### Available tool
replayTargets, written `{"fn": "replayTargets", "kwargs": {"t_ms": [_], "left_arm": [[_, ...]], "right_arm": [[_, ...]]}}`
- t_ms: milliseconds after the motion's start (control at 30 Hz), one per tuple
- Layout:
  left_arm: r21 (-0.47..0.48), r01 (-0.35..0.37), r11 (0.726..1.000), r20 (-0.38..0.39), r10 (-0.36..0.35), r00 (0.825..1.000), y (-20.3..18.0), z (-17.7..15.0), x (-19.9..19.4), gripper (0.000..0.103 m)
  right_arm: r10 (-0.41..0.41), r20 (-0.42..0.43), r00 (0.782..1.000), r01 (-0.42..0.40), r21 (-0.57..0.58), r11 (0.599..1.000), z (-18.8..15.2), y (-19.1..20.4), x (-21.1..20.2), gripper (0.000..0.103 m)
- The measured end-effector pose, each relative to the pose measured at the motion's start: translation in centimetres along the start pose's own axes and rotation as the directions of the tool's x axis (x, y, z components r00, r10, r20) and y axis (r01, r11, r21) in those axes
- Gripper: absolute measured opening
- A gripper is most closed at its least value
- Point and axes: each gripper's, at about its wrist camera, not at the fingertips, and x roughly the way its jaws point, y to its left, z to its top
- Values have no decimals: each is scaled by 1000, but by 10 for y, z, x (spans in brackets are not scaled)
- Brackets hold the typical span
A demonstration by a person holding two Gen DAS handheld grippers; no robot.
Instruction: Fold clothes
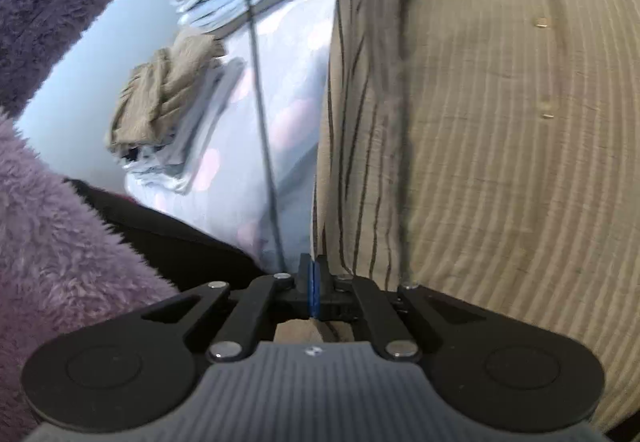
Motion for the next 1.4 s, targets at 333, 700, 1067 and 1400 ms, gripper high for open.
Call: {"fn": "replayTargets", "kwargs": {"t_ms": [333, 700, 1067, 1400], "left_arm": [[104, 232, 967, -94, -223, 970, -99, 14, 16, 0], [325, 203, 924, -100, -180, 979, -135, 25, 15, 21], [560, 110, 821, -128, -46, 991, -188, 26, 41, 15], [-38, 251, 967, 36, -250, 968, -104, 48, 22, 0]], "right_arm": [[-81, -1, 997, 80, 131, 988, -15, -39, -19, 1], [-75, -28, 997, 79, 156, 985, -15, -51, -18, 1], [-73, -64, 995, 83, 165, 983, -15, -56, -8, 1], [-71, -66, 995, 80, 155, 985, -14, -55, -6, 1]]}}
